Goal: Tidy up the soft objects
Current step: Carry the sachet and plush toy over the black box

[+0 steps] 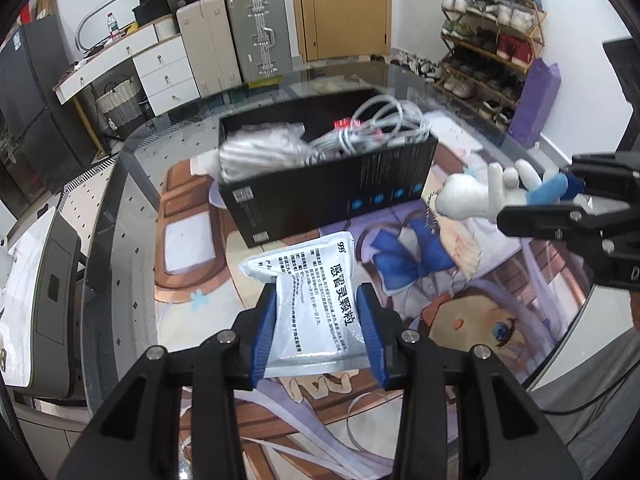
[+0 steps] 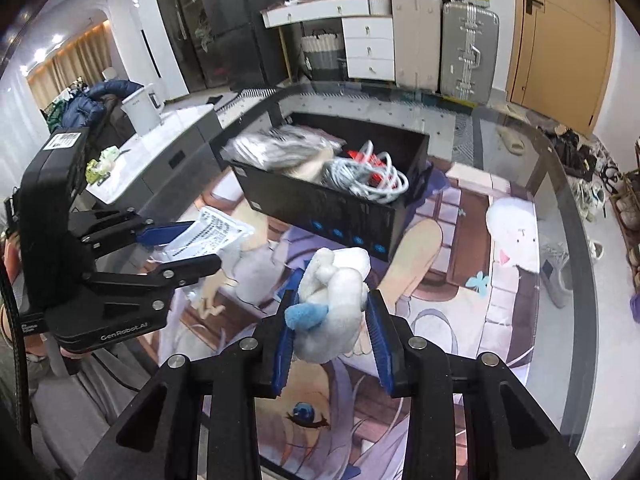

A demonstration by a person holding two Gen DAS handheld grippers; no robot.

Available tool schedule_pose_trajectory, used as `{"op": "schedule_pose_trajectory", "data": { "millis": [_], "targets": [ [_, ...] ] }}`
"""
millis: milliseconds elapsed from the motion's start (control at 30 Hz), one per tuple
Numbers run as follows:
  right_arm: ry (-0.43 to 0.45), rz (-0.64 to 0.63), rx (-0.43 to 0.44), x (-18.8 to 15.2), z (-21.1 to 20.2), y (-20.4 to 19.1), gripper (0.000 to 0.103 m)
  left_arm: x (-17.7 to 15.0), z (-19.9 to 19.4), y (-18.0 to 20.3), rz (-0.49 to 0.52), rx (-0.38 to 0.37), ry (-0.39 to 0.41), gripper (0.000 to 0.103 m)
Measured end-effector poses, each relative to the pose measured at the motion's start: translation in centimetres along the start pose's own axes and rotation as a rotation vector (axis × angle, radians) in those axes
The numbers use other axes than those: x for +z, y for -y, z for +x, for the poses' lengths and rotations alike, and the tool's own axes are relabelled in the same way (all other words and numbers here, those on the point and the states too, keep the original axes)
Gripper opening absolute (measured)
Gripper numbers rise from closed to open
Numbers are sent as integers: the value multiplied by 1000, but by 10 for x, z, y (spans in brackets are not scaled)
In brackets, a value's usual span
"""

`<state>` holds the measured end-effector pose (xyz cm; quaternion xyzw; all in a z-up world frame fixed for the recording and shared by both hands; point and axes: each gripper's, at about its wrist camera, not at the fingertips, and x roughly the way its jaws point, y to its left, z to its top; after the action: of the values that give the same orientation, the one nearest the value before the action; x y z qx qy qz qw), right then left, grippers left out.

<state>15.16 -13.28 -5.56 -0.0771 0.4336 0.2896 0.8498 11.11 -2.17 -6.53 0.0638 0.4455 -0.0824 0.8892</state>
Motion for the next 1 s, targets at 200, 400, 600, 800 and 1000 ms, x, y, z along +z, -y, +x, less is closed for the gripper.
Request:
{"op": "schedule_pose_trajectory", "data": {
  "millis": [200, 400, 600, 800, 1000],
  "targets": [
    [94, -14, -8, 15, -27, -8, 34, 15, -20, -1, -12, -18, 53, 39],
    [167, -11, -22, 33, -38, -12, 34, 35, -34, -2, -26, -14, 113, 39],
    [226, -32, -72, 49, -35, -16, 34, 56, -34, -8, -51, 1, 152, 39],
    [252, -43, -130, 65, -19, -12, 34, 74, -24, -14, -79, 14, 160, 39],
    [259, -20, -127, 79, -1, -2, 34, 87, -14, -24, -102, 39, 157, 39]
  ]
}}
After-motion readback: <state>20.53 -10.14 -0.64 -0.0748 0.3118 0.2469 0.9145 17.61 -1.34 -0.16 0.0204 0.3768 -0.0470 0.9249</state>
